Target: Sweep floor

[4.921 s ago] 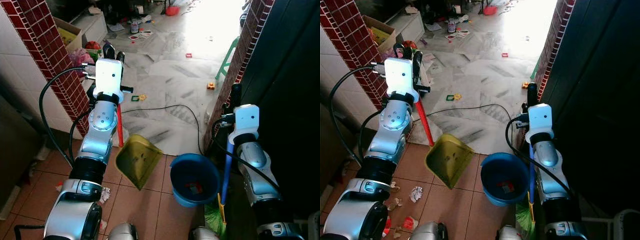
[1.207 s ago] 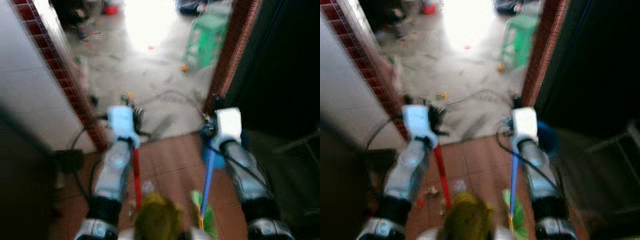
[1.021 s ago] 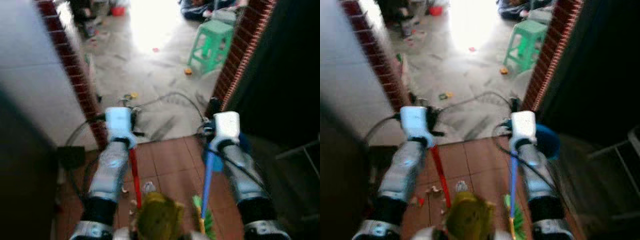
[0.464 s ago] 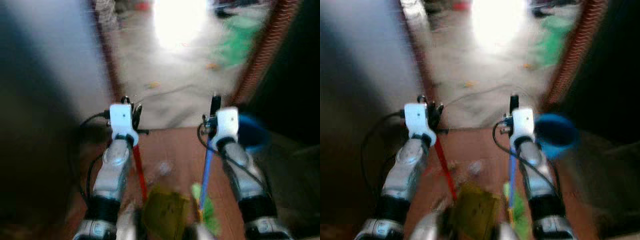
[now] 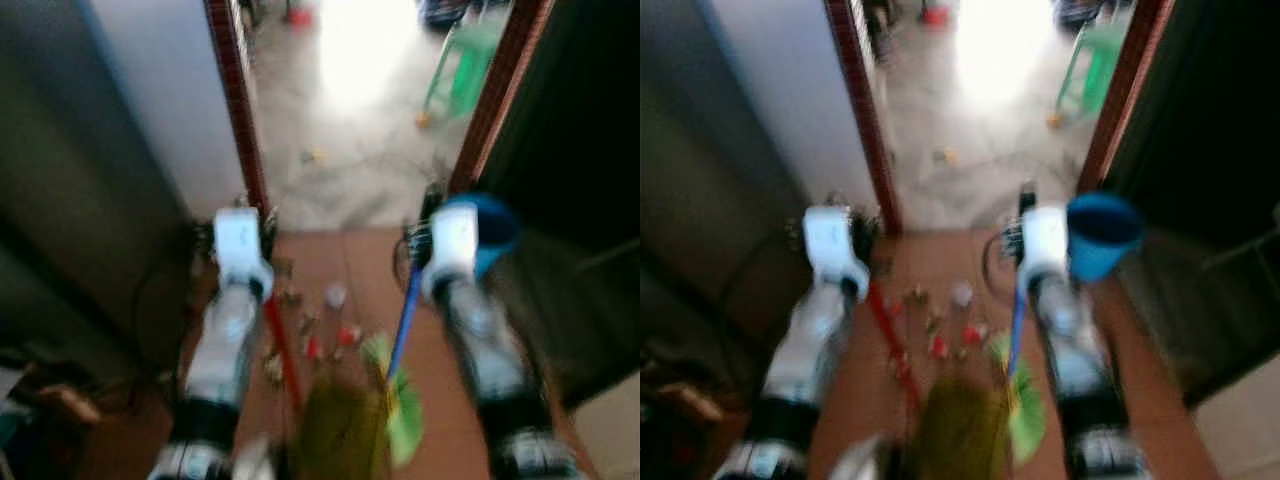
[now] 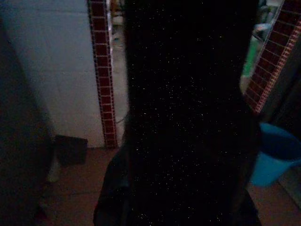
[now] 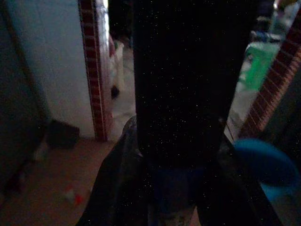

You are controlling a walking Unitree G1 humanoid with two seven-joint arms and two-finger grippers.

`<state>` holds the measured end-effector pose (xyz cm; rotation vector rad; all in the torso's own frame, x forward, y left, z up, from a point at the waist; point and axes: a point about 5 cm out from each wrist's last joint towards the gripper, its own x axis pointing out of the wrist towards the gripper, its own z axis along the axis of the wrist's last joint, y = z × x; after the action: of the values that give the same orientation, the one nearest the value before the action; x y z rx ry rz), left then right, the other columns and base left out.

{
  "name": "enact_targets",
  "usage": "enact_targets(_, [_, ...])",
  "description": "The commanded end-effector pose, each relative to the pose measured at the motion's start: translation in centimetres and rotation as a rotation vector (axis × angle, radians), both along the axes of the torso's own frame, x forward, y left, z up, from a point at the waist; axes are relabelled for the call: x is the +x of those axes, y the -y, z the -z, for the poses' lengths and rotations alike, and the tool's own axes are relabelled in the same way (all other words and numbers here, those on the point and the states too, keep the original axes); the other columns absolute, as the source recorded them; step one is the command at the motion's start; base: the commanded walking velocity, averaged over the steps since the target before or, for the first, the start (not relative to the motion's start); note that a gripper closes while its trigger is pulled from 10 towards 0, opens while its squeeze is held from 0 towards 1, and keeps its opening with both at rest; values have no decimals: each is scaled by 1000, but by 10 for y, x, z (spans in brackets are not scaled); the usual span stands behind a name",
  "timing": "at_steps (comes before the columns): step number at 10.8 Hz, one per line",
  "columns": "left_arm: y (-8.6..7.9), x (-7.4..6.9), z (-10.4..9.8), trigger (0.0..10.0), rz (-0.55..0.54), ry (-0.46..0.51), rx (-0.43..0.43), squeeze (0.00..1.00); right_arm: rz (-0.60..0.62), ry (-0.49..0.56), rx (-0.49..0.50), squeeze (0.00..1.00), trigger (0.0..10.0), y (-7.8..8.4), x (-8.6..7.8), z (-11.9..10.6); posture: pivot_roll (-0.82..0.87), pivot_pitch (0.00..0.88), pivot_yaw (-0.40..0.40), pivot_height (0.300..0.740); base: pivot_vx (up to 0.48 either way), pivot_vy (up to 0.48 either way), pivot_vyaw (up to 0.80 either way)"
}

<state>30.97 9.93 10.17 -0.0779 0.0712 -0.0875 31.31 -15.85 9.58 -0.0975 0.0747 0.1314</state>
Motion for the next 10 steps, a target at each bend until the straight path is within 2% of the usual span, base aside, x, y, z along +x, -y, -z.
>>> enact_targets(1, [-2,7,-21,10000,-23,103,33,0,-5,6,20,0,10000,-2,4,-4,-66,0,47,740,0,0,0])
enact_targets(2, [-15,7,-19,10000,-88,110,64,0,-7,13,26,0,10000,0,5,-3,-25,0,38,740,0,0,0])
enact_targets(3, [-22,3,-15,10000,-95,100,71,0,-29,15,25,0,10000,-2,4,-2,-14,0,21,740,0,0,0])
enact_targets(5, [-33,-3,-3,10000,-136,70,101,0,-85,23,21,0,10000,-13,4,-2,-11,0,7,740,0,0,666])
enact_targets(7, [-43,-6,9,10000,-186,40,113,0,-100,20,20,0,10000,-17,6,0,2,0,-5,740,0,0,656])
enact_targets(8, [-50,-8,19,10000,-201,21,134,0,-91,18,15,0,10000,-15,8,2,1,0,-8,740,0,0,431])
enact_targets(10, [-63,-17,46,10000,-160,-74,157,0,-16,21,-10,0,10000,-2,7,7,1,0,-16,740,0,0,0])
